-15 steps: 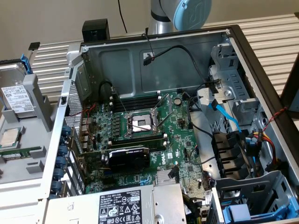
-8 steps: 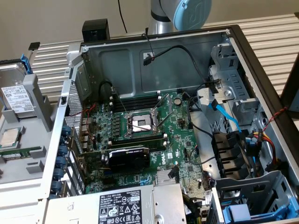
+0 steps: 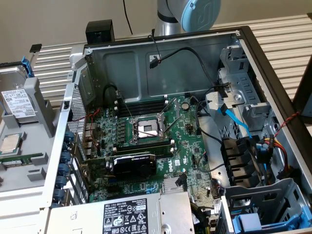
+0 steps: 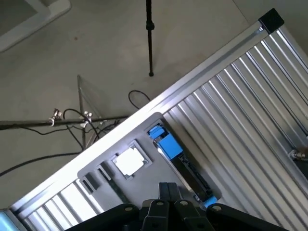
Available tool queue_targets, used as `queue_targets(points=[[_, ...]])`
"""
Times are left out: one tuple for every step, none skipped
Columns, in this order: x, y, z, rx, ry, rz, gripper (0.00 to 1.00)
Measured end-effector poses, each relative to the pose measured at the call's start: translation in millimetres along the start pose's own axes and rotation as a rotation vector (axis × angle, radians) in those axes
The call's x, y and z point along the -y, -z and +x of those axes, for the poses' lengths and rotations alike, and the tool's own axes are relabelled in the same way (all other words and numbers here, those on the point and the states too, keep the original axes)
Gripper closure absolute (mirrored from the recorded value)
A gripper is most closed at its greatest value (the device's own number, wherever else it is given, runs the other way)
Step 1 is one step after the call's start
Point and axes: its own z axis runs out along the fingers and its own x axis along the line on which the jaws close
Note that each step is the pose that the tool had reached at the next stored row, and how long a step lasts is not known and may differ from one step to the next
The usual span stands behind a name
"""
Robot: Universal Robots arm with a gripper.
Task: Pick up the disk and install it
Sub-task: 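Pick up the disk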
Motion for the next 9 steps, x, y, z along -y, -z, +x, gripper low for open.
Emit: queue_targets(points=[[0.0, -0.1, 0.0, -0.0004, 0.018, -0.0003, 0.89], [0.0, -0.1, 0.0, -0.0008, 0.036, -0.0005, 0.89], [0.0, -0.2, 0.0, -0.0011, 0.054, -0.0009, 0.89], [0.0, -0.3, 0.0, -0.0015, 0.072, -0.0012, 0.89], [0.0, -0.4, 0.0, -0.0019, 0.090, -0.0015, 0.89], [0.0, -0.5, 0.0, -0.0024, 0.108, -0.0018, 0.89], [0.0, -0.6, 0.0, -0.0027, 0.126, -0.0021, 0.89], [0.0, -0.7, 0.0, -0.0031, 0.145, -0.0024, 0.89], [0.0, -0.8, 0.0, -0.0035, 0.164, -0.0027, 0.89]])
